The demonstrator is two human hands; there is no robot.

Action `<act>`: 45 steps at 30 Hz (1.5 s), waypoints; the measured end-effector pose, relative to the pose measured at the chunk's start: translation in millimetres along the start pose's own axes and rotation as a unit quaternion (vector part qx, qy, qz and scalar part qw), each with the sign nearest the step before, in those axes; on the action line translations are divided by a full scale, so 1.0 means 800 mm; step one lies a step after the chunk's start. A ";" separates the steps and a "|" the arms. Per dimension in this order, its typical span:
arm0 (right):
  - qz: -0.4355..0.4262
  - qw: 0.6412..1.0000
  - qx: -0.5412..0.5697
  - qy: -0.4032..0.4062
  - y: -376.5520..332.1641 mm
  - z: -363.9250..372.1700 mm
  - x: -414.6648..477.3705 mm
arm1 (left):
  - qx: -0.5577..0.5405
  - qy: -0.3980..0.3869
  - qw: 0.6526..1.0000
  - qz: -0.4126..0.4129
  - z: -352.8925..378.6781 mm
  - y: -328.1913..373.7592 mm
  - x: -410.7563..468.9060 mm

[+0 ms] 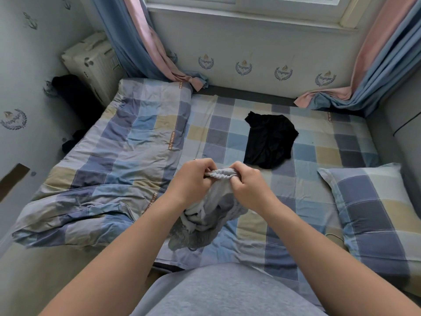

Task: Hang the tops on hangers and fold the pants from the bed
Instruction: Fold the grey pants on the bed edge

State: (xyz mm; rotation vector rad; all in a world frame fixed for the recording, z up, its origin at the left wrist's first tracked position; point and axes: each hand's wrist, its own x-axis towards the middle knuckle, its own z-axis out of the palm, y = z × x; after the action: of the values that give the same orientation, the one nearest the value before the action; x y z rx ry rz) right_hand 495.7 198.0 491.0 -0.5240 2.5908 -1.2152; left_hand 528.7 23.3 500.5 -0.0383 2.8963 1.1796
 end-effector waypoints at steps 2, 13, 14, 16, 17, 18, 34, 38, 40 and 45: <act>-0.003 1.000 0.002 0.026 0.005 0.001 0.005 | 0.051 0.026 0.998 -0.008 0.007 -0.022 0.002; 0.091 0.967 -0.236 0.020 0.113 -0.026 0.014 | 0.167 0.026 0.945 -0.281 0.043 -0.147 -0.020; 0.112 0.961 -0.252 0.009 0.129 -0.030 0.010 | 0.159 0.018 0.936 -0.315 0.043 -0.160 -0.029; 0.149 0.947 -0.286 -0.009 0.157 -0.035 0.000 | 0.133 0.008 0.917 -0.377 0.042 -0.184 -0.048; 0.164 0.939 -0.302 -0.015 0.170 -0.037 -0.007 | 0.114 0.009 0.909 -0.402 0.042 -0.194 -0.058; 0.178 0.932 -0.316 -0.019 0.181 -0.036 -0.013 | 0.094 0.012 0.902 -0.421 0.042 -0.204 -0.067; 0.489 0.765 0.418 0.005 0.184 -0.041 -0.015 | -0.571 0.041 0.572 -0.587 0.019 -0.200 -0.064; 0.447 0.728 0.520 0.014 0.182 -0.052 -0.018 | -0.627 0.041 0.565 -0.535 0.012 -0.190 -0.064; 0.414 0.714 0.565 0.017 0.183 -0.052 -0.020 | -0.652 0.087 0.565 -0.499 0.010 -0.184 -0.058; 0.348 0.772 0.531 0.012 0.178 -0.046 -0.021 | -0.618 0.104 0.653 -0.424 0.018 -0.171 -0.047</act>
State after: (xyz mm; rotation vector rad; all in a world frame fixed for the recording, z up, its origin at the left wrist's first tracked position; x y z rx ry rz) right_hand 466.4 314.7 404.8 0.6216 1.3849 -1.9772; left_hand 570.1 -63.9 395.9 -1.3459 1.1111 2.4657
